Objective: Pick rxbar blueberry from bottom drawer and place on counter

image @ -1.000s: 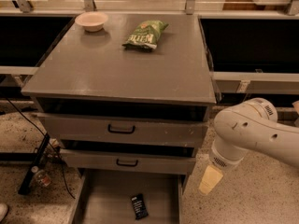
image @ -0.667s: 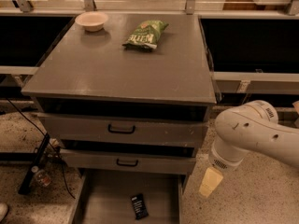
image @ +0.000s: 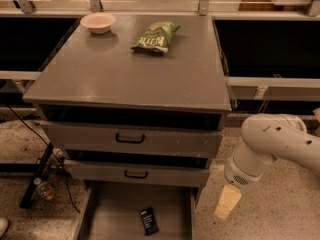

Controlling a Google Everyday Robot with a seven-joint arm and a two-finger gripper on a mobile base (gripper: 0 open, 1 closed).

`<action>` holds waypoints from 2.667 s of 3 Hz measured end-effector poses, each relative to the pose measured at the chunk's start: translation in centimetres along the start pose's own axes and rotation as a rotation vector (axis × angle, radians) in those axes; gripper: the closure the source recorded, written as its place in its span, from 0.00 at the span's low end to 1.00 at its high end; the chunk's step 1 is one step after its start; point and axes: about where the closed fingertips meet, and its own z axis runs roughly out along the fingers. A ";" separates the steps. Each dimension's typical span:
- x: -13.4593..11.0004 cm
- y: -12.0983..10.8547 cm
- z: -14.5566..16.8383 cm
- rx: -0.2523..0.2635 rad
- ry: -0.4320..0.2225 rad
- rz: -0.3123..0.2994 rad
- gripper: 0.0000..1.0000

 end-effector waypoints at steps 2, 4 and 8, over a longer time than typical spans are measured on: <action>0.1 0.2 0.1 -0.010 -0.002 -0.090 0.00; 0.2 -0.9 3.7 -0.007 0.011 -0.077 0.00; 0.9 -2.1 7.8 -0.058 0.015 -0.069 0.00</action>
Offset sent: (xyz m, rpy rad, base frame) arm -0.0021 0.0003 -0.0006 0.0102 -0.0092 0.0841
